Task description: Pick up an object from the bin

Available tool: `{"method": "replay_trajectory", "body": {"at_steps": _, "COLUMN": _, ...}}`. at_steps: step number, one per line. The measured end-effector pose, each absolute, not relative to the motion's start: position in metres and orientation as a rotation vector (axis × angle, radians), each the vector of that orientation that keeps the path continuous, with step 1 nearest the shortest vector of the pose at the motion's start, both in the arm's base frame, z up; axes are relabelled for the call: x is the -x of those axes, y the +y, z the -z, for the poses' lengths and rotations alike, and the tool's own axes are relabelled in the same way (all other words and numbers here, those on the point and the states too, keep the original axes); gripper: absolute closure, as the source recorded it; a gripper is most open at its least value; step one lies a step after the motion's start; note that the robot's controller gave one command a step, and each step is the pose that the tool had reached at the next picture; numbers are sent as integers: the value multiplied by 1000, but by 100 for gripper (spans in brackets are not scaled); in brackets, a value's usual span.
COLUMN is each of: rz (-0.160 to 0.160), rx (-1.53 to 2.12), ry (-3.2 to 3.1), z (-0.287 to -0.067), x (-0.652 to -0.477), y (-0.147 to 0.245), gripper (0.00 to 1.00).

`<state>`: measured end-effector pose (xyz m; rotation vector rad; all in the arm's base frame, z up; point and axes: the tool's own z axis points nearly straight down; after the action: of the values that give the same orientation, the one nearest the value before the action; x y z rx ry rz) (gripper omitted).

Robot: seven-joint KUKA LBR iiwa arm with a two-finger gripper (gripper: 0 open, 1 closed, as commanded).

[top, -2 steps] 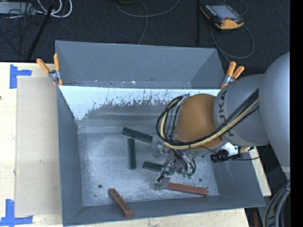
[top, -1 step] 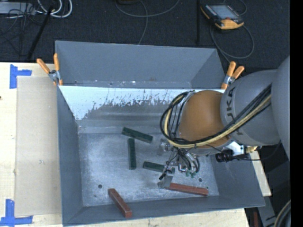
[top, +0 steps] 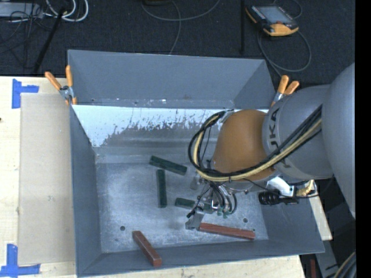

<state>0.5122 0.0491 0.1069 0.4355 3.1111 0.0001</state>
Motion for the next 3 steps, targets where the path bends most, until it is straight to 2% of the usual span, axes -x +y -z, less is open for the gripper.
{"method": "replay_trajectory", "body": {"at_steps": 1, "rz": 3, "rx": -513, "ry": 3107, "z": -67, "x": -501, "y": 38, "gripper": 0}}
{"method": "replay_trajectory", "body": {"at_steps": 2, "rz": 1, "rx": -512, "ry": 3102, "z": -67, "x": -500, "y": 39, "gripper": 0}}
{"method": "replay_trajectory", "body": {"at_steps": 3, "rz": 0, "rx": -514, "ry": 3100, "z": -67, "x": -501, "y": 38, "gripper": 100}}
